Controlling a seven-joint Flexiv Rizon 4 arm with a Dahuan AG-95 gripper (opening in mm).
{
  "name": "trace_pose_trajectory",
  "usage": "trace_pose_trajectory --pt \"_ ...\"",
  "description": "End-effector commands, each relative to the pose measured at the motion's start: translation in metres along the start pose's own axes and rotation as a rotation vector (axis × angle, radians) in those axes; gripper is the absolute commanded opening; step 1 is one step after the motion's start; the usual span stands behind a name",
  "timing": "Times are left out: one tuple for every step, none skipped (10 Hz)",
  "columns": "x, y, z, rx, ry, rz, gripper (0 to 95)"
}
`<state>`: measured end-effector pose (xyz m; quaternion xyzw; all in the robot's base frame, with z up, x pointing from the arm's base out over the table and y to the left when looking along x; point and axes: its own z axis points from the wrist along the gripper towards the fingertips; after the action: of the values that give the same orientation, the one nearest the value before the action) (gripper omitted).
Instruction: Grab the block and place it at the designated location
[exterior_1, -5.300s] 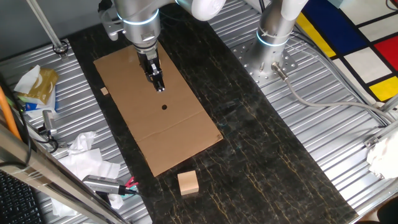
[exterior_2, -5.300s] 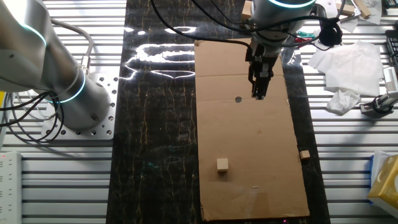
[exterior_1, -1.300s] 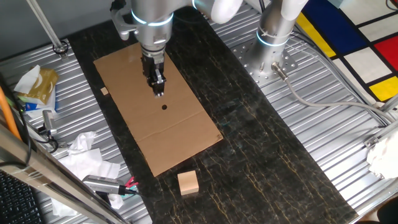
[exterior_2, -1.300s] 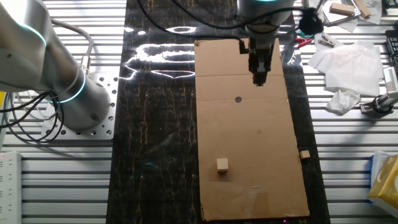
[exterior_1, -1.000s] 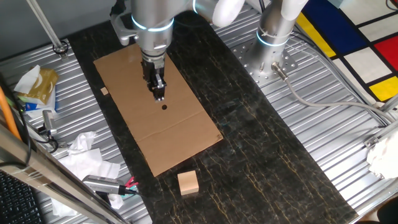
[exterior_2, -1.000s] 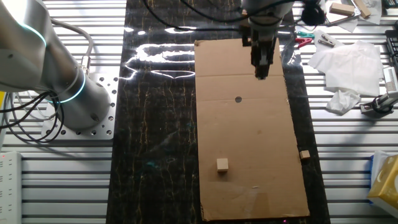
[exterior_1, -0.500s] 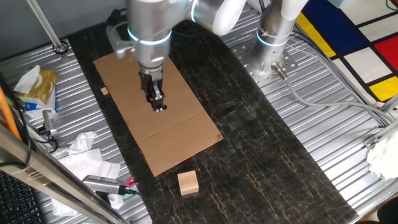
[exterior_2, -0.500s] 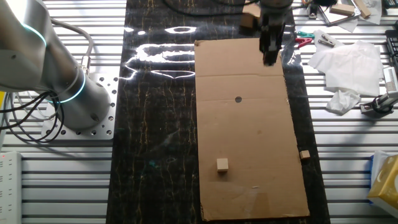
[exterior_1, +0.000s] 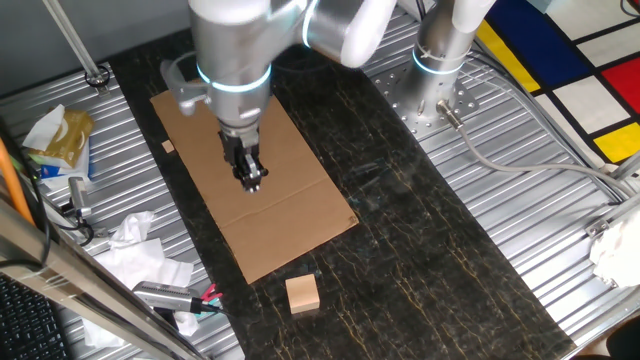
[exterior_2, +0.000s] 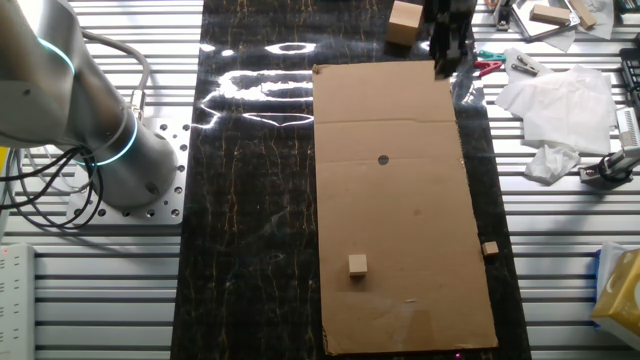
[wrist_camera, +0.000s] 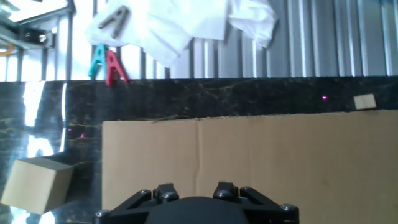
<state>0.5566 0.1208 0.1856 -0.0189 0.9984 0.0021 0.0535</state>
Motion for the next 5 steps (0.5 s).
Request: trace_pose_trajectory --pt "0.0018 0.0003 0.0004 0.004 -0.006 0.002 38.0" --pt "0.0018 0.0006 0.0005 0.006 -0.005 0.011 38.0" --pt "0.0015 0.0005 0.0017 0.009 -0.005 0.018 38.0" --pt "0.0008 0.0008 0.0028 0.008 -0.006 0.022 38.0" --pt "-0.0006 0.0014 0.0051 0.008 -0.004 0.022 38.0"
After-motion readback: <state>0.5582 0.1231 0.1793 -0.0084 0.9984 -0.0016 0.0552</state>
